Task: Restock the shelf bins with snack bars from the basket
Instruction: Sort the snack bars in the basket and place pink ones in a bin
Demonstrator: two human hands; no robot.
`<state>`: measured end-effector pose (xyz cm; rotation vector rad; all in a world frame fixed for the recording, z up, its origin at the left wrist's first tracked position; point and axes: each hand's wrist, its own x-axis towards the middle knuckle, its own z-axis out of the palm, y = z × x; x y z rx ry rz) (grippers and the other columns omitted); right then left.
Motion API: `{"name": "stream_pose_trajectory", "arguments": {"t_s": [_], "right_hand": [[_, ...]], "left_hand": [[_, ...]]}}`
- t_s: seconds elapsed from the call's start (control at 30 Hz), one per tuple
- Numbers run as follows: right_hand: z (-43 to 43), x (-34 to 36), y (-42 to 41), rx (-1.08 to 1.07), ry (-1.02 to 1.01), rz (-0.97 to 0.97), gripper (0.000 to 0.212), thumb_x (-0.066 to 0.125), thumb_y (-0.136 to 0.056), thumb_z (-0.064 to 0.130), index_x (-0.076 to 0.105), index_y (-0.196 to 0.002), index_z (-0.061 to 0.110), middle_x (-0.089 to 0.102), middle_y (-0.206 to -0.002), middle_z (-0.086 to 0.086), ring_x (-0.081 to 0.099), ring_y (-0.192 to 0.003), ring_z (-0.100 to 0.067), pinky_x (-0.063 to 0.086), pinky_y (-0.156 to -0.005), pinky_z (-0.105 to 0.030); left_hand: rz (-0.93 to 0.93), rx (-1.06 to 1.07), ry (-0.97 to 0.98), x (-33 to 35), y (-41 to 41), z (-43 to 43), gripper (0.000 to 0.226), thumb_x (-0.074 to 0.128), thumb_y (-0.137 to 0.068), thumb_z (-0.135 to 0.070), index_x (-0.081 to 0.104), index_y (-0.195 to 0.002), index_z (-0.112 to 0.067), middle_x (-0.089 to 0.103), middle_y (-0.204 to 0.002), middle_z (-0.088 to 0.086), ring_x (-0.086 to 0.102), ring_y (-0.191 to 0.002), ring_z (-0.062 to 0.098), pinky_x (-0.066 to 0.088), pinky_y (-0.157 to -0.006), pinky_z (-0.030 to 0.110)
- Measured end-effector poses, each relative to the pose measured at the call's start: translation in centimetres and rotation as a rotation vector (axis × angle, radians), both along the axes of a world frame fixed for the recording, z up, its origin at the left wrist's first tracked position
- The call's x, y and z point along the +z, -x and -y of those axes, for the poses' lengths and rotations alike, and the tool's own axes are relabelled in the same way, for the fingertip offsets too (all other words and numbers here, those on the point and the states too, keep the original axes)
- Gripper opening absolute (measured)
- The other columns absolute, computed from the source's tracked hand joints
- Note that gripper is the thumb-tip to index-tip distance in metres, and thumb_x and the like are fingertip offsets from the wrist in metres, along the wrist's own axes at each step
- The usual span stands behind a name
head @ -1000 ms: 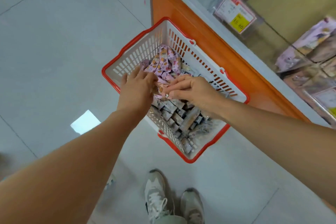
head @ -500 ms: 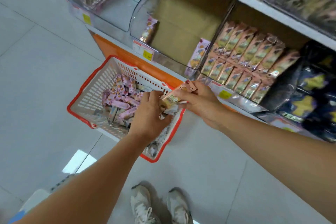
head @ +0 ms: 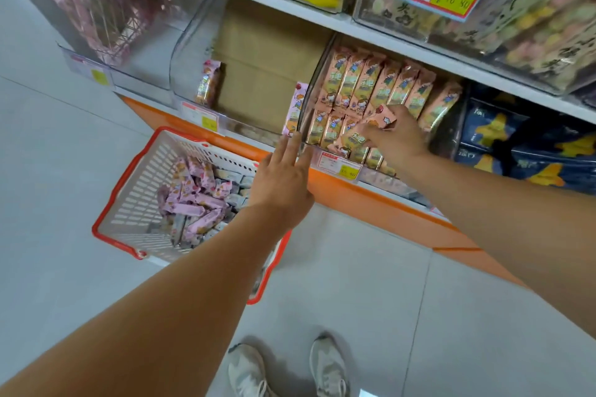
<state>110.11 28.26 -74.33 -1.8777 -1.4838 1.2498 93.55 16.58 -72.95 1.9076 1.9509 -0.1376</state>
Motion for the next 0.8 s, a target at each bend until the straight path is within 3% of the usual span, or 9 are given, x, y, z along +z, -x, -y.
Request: {"name": "stream_pose_trajectory", "arguments": {"t_s": [0.13,0.2,0.27,0.43,0.53,0.6,0.7,0.8], "right_hand": [[-0.6,-1.0,2.4,0.111,0.041,-0.005,0.061,0.068,-0.088,0.007,0.035,-0.14,0.008,0.052,-0.113,-0.007,0.054,-0.099,-0.022,0.044,-0.077,-0.023],[-0.7,-1.1,3.4,0.082,0.025,-0.082,0.059,0.058,-0.089,-0.007,0.03,-0.139,0.002,0.052,-0.102,-0.005,0.053,-0.092,-0.019,0.045,-0.063,-0.014],[-0.6,-1.4,3.8,0.01,-0.03,-0.101,0.055,0.051,-0.088,-0.014,0.03,-0.137,-0.001,0.046,-0.092,0.004,0.051,-0.084,-0.011,0.042,-0.061,-0.008],[1.0,-1.7,3.7,0.058,-0.243,0.041,0.033,0.057,-0.085,-0.003,0.048,-0.117,0.001,0.052,-0.105,-0.006,0.052,-0.09,-0.015,0.041,-0.071,-0.014],[2.8,-1.2,4.3,0.115,-0.354,0.038,0.017,0.055,-0.087,0.0,0.052,-0.103,0.006,0.055,-0.091,0.0,0.05,-0.076,-0.007,0.04,-0.067,-0.019],[4.4,-0.8,5.5,0.213,-0.362,-0.004,0.013,0.055,-0.089,0.0,0.052,-0.094,0.012,0.054,-0.081,0.005,0.05,-0.067,0.001,0.04,-0.063,-0.018],[7.0,-1.5,8.0,0.39,-0.309,-0.041,0.016,0.055,-0.089,0.001,0.055,-0.089,0.017,0.058,-0.078,-0.006,0.053,-0.067,-0.012,0.041,-0.061,-0.026],[9.5,-3.2,10.7,0.544,-0.188,-0.063,0.013,0.055,-0.091,0.001,0.059,-0.092,0.014,0.055,-0.075,-0.006,0.053,-0.067,-0.02,0.044,-0.063,-0.032]], "left_hand": [[-0.014,-0.017,0.03,-0.8,0.6,0.0,0.075,0.048,-0.098,-0.032,0.001,-0.156,-0.019,-0.012,-0.162,0.004,-0.012,-0.149,0.024,0.004,-0.12,0.039],[0.0,-0.008,0.046,-1.1,1.0,0.1,0.074,0.047,-0.099,-0.031,0.001,-0.155,-0.02,-0.012,-0.162,0.003,-0.012,-0.149,0.024,0.004,-0.12,0.039],[0.017,0.003,0.052,-1.4,1.5,0.4,0.073,0.047,-0.099,-0.029,0.002,-0.155,-0.019,-0.011,-0.162,0.003,-0.011,-0.149,0.023,0.004,-0.12,0.039],[0.075,0.052,0.059,-1.9,2.8,1.6,0.069,0.047,-0.098,-0.024,0.008,-0.154,-0.02,-0.006,-0.163,0.003,-0.005,-0.15,0.023,0.006,-0.12,0.039],[0.09,0.099,0.069,-2.4,3.9,2.7,0.065,0.048,-0.097,-0.025,0.017,-0.154,-0.02,0.002,-0.163,0.003,0.003,-0.15,0.023,0.01,-0.12,0.039],[0.084,0.136,0.09,-3.0,4.9,3.8,0.061,0.049,-0.096,-0.024,0.025,-0.152,-0.021,0.011,-0.162,0.004,0.011,-0.148,0.024,0.013,-0.119,0.04],[0.066,0.189,0.126,-3.9,6.6,6.1,0.056,0.05,-0.094,-0.023,0.034,-0.148,-0.021,0.02,-0.159,0.005,0.018,-0.146,0.026,0.018,-0.118,0.041],[0.042,0.242,0.167,-5.2,8.8,8.8,0.056,0.052,-0.094,-0.022,0.036,-0.147,-0.02,0.025,-0.157,0.005,0.022,-0.144,0.025,0.022,-0.115,0.039]]}}
